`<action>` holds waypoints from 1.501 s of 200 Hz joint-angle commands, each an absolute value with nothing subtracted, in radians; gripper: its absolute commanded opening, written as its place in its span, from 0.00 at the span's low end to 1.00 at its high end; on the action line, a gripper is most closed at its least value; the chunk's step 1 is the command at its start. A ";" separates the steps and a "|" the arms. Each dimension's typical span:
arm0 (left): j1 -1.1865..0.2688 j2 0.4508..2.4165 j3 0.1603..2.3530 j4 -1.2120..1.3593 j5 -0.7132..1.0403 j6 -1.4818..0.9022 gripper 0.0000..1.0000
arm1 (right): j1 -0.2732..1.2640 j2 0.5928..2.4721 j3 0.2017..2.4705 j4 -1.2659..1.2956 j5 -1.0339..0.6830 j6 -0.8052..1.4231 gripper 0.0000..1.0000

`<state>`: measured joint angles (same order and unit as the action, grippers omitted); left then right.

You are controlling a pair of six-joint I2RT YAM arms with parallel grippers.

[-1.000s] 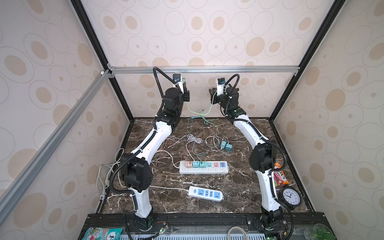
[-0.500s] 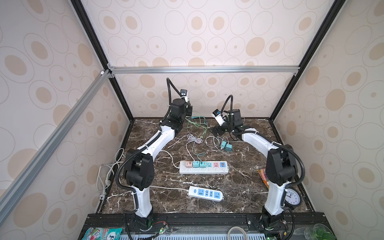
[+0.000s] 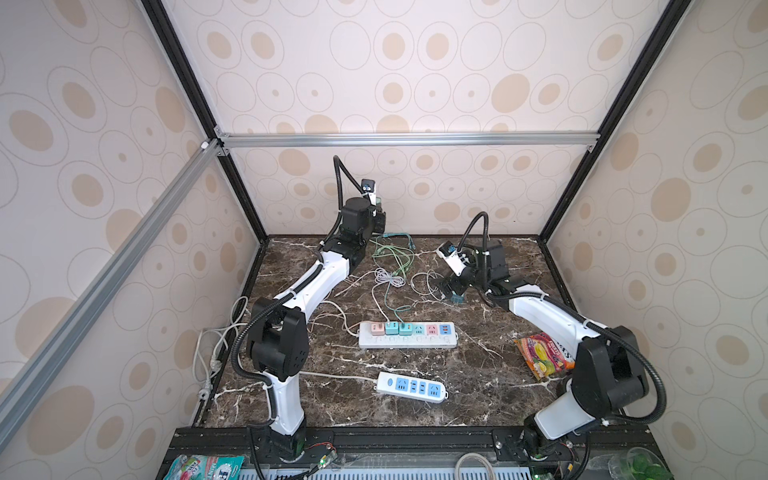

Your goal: Insert the plug

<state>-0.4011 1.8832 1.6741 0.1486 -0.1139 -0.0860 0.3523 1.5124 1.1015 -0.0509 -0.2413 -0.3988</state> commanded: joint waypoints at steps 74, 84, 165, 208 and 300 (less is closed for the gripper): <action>-0.405 1.898 1.717 0.094 0.010 -0.042 0.00 | 0.351 1.144 0.839 0.001 -0.005 -0.101 0.99; -0.404 1.899 1.719 0.062 0.056 -0.023 0.00 | 0.351 1.131 0.838 -0.021 0.018 -0.072 0.99; -0.496 1.906 1.703 -0.221 0.311 0.301 0.00 | 0.351 1.113 0.816 0.043 0.178 -0.030 0.99; -0.549 1.925 1.740 -0.396 0.393 0.446 0.00 | 0.351 1.154 0.821 0.036 0.191 0.013 0.99; -0.658 1.894 1.674 -0.521 0.329 0.593 0.00 | 0.352 1.156 0.827 -0.036 0.051 -0.086 0.99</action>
